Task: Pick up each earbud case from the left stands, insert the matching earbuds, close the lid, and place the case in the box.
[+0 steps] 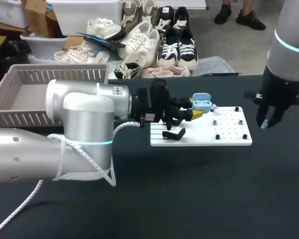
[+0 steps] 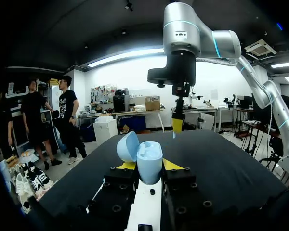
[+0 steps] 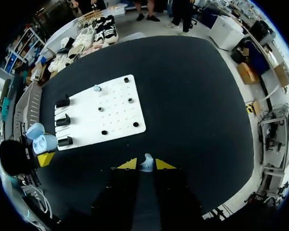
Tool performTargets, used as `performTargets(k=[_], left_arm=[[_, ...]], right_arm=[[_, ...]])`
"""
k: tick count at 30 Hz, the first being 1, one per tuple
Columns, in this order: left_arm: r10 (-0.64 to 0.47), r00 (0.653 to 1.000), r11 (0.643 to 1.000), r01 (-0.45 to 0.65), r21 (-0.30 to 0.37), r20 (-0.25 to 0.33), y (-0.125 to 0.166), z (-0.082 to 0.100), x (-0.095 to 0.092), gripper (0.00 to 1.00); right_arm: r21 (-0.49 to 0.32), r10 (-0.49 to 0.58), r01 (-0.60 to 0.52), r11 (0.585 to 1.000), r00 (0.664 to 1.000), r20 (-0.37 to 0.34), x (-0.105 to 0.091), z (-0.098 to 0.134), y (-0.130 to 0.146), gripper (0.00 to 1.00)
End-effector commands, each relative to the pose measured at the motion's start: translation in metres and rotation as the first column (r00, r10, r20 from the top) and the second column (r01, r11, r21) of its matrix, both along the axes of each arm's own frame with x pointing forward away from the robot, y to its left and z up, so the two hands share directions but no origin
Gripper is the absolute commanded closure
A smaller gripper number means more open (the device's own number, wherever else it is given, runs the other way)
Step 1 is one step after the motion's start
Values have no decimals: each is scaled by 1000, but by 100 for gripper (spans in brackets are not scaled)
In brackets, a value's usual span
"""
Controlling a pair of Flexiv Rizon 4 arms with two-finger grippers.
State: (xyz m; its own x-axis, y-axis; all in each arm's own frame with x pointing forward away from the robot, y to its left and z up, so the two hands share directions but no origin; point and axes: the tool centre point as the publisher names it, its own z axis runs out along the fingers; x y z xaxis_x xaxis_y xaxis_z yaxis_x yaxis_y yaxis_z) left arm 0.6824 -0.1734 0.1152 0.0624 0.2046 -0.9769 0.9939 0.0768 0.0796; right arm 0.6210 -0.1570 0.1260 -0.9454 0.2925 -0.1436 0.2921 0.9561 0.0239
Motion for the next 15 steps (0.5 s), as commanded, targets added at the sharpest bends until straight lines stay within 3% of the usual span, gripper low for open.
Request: performTargets(k=[1, 8, 15], left_arm=[[1, 1000, 1000, -1, -2, 1, 1, 0, -1, 100], [1, 1000, 1000, -1, -2, 1, 1, 0, -1, 100], [1, 1000, 1000, -1, -2, 1, 1, 0, -1, 100]], right_arm=[[-19, -369, 369, 929, 924, -99, -1, 17, 10, 100], [-10, -450, 452, 892, 887, -107, 5, 38, 33, 100], [-3, -449, 450, 893, 891, -68, 24, 63, 67, 100]])
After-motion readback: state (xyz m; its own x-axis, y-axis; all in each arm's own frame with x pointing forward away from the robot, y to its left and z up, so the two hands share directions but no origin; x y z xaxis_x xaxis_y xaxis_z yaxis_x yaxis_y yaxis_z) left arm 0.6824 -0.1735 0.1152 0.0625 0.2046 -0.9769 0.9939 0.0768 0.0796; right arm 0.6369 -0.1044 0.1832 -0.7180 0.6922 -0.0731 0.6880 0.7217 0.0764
